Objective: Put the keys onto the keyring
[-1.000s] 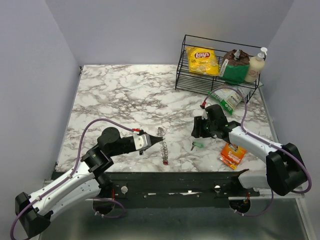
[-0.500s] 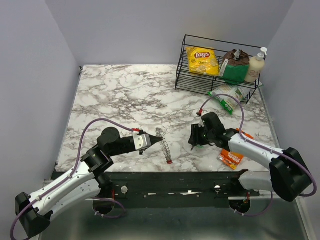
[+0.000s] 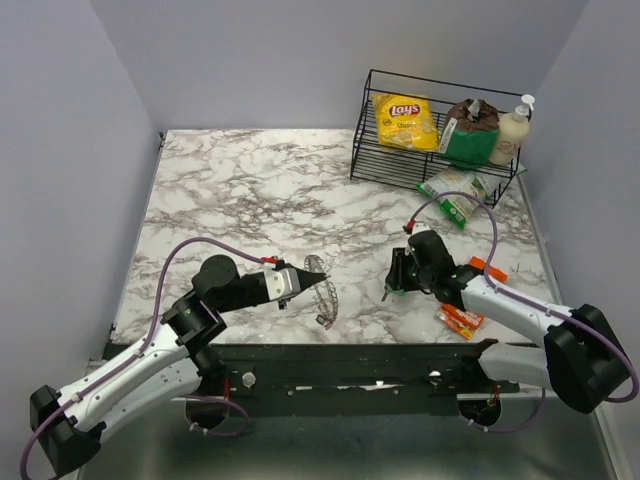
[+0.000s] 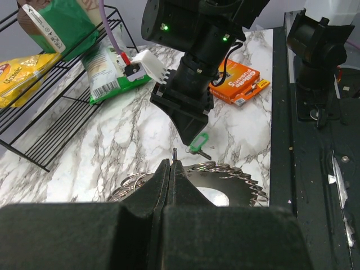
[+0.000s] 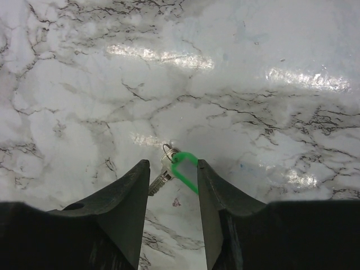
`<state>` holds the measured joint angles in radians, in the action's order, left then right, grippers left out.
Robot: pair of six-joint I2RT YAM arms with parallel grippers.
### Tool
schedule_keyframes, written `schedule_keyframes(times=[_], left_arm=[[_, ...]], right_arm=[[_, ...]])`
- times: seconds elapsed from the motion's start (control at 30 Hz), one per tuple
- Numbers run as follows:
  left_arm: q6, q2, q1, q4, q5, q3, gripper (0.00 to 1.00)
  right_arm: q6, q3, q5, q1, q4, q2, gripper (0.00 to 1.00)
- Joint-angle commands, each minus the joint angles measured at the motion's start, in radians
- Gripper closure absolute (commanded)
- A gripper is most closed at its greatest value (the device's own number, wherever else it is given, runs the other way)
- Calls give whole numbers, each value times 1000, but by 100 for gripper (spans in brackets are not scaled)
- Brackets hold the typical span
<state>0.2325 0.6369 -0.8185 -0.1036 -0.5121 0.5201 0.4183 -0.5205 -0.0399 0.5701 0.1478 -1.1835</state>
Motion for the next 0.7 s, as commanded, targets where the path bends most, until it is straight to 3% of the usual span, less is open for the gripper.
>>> schedule_keyframes(times=[0.0,0.67], left_arm=[[-9,-25,-4,-59,-23,3,100],[2,-32,-4,-51,-17,8,100]], right_arm=[[-16,-22,-2,2,-22,-44,53],[-62,-78,32,11,-4,-130,62]])
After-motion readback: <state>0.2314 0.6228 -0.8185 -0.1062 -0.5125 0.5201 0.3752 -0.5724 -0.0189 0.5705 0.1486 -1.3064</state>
